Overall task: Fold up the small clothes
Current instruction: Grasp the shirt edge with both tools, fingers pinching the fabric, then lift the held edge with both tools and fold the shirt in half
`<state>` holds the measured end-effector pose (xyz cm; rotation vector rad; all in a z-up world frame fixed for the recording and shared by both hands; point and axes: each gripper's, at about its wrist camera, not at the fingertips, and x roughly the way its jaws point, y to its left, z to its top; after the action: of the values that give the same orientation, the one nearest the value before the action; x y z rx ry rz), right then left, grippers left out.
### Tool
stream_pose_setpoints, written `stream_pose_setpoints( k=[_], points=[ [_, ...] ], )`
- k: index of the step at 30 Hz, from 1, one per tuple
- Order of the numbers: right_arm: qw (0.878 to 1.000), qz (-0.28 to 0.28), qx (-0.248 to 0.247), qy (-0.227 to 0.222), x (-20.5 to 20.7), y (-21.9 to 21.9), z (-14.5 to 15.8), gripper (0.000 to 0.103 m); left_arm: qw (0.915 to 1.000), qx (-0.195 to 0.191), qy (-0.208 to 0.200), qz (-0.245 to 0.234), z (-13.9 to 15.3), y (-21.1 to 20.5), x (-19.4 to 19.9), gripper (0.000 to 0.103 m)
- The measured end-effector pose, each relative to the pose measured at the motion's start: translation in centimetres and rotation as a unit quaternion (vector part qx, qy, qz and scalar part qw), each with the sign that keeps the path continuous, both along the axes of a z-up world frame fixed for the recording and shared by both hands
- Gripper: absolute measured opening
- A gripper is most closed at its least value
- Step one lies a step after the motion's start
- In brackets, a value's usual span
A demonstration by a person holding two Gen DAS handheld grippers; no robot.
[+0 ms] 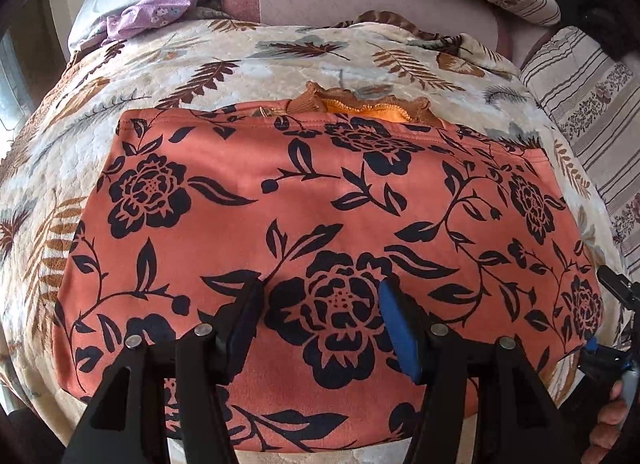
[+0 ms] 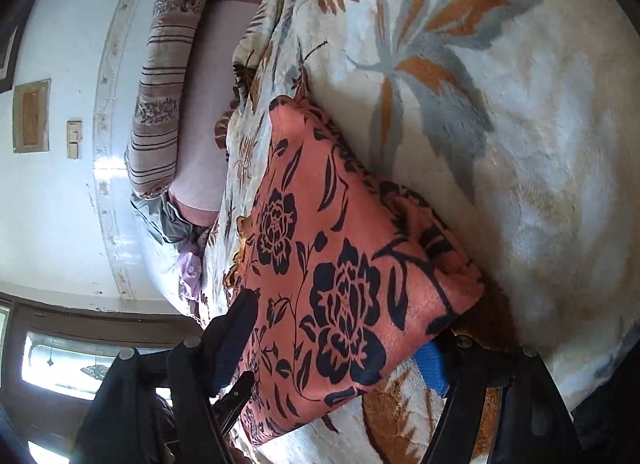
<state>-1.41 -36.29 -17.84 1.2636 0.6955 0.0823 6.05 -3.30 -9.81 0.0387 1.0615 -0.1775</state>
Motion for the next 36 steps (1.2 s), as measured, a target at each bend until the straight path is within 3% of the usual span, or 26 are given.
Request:
stream_pose_setpoints(
  k=[4,6,10,17,20,22,23,24,28,30,32,34,36],
  points=[
    [0.999,0.008,-0.043,0.006,0.5,0.6,1.0,0.070,1.0000,-0.002,-0.001,-0.001,0.4,-0.1,-0.2,0.061],
    [0.998,0.011,-0.063,0.007,0.7,1.1,1.5,0.061,1.0000,-0.009,0.000,0.000,0.6,0.1,-0.2,0.061],
    [0.996,0.017,-0.091,0.017,1.2,1.6,1.7,0.061,1.0000,-0.004,0.004,-0.003,0.3,-0.1,-0.1,0.061],
    [0.997,0.015,-0.074,0.021,1.2,1.1,1.0,0.062,0.9998,-0.016,-0.010,-0.003,1.4,0.2,-0.8,0.061],
    [0.996,0.017,-0.089,0.019,1.3,1.3,1.3,0.062,0.9996,0.009,-0.026,-0.006,1.1,0.3,-1.3,0.061],
    [0.994,0.020,-0.101,0.023,1.6,1.4,1.3,0.050,0.9992,0.033,-0.007,-0.020,-0.9,-0.2,-1.0,0.063],
    [0.994,0.020,-0.107,0.029,1.8,1.4,1.3,0.038,0.9977,0.050,-0.034,-0.031,-1.0,-0.5,-1.3,0.065],
    [0.993,0.020,-0.108,0.034,1.8,1.3,1.2,0.035,0.9965,0.064,-0.037,-0.037,-0.8,-0.8,-1.5,0.065],
    [0.993,0.017,-0.110,0.040,1.7,1.0,1.1,0.035,0.9992,0.017,-0.031,-0.017,1.0,0.0,-1.6,0.065],
    [0.994,0.014,-0.101,0.043,1.7,0.9,1.0,0.037,0.9986,0.028,-0.040,-0.017,0.8,-0.1,-1.9,0.065],
    [0.995,0.010,-0.093,0.040,1.8,0.8,0.8,0.038,0.9981,0.048,-0.020,-0.032,-1.1,-0.5,-1.5,0.067],
    [0.993,0.016,-0.107,0.037,2.2,0.9,0.9,0.038,0.9964,0.061,-0.041,-0.044,-1.1,-0.8,-1.8,0.068],
    [0.991,0.024,-0.123,0.040,2.5,1.1,1.3,0.026,0.9974,0.054,-0.027,-0.038,-0.5,-0.6,-1.5,0.067]
  ],
)
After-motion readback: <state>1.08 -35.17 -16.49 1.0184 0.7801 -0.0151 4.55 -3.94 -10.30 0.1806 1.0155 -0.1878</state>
